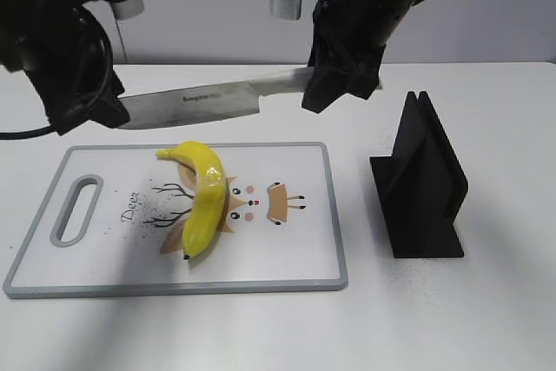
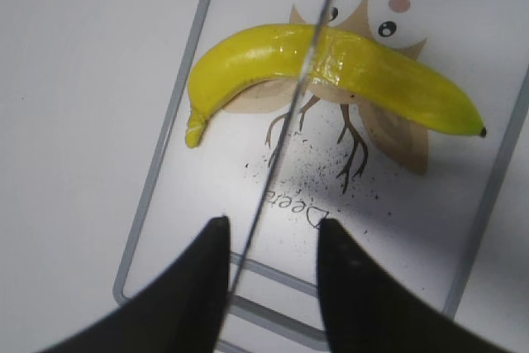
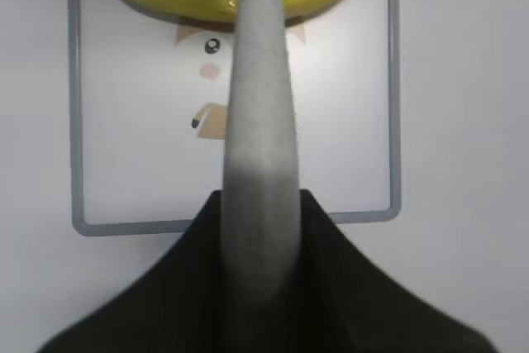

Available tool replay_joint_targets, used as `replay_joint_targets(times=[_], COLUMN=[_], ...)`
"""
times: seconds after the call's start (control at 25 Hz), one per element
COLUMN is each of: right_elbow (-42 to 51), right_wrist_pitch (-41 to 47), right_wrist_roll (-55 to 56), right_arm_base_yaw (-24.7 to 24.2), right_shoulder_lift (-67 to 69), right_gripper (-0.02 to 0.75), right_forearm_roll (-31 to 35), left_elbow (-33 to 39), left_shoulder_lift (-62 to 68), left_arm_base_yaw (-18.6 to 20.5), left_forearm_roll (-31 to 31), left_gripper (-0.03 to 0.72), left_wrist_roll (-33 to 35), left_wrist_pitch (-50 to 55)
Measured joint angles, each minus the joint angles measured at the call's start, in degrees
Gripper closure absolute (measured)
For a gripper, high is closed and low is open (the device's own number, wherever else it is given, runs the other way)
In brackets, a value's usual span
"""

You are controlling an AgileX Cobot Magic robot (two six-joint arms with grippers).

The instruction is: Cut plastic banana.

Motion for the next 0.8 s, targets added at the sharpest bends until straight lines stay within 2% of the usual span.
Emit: replay_joint_targets(times=[0.08,0.16,0.24,0.28,0.4,0.48,0.52,0.64,0.8], right_elbow=[0.0,0.0,0.0,-0.2,-2.3,-4.9,-6.6,-10.5,-12.4], right_wrist_pitch=[-1.2,-1.4,-1.4,-1.3,-0.2,0.1,0.4,3.1,5.5], right_wrist_roll=[0.8,1.7,4.6,7.0,17.4,25.3,28.0,35.9,44.1], right_arm_base_yaw=[0.0,-0.1,-0.2,-0.2,-0.2,-0.2,-0.2,-0.2,-0.2], right_shoulder_lift=[0.0,0.0,0.0,0.0,0.0,0.0,0.0,-0.1,-0.4], right_gripper=[0.575,0.575,0.575,0.575,0.575,0.575,0.575,0.575,0.575], right_forearm_roll=[-1.0,-1.7,-3.1,-4.1,-6.1,-6.2,-6.2,-6.3,-6.5], left_elbow=[-1.5,-3.7,-5.8,-7.2,-10.0,-11.6,-12.0,-12.8,-12.8], left_shoulder_lift=[0.0,0.0,0.0,-0.1,-0.1,-0.1,-0.1,-0.1,-0.1], left_arm_base_yaw=[0.0,0.1,0.4,0.8,2.6,4.3,5.4,8.8,12.7], left_forearm_roll=[-0.8,-0.5,1.4,3.7,11.2,16.7,17.9,19.0,16.7], left_gripper=[0.089,0.024,0.018,0.021,0.026,0.028,0.028,0.033,0.041], left_wrist_roll=[-0.3,-3.0,-7.9,-12.8,-29.6,-44.0,-48.1,-56.5,-59.5], left_wrist_pitch=[0.4,0.4,0.5,0.5,0.9,2.6,3.8,9.8,16.0])
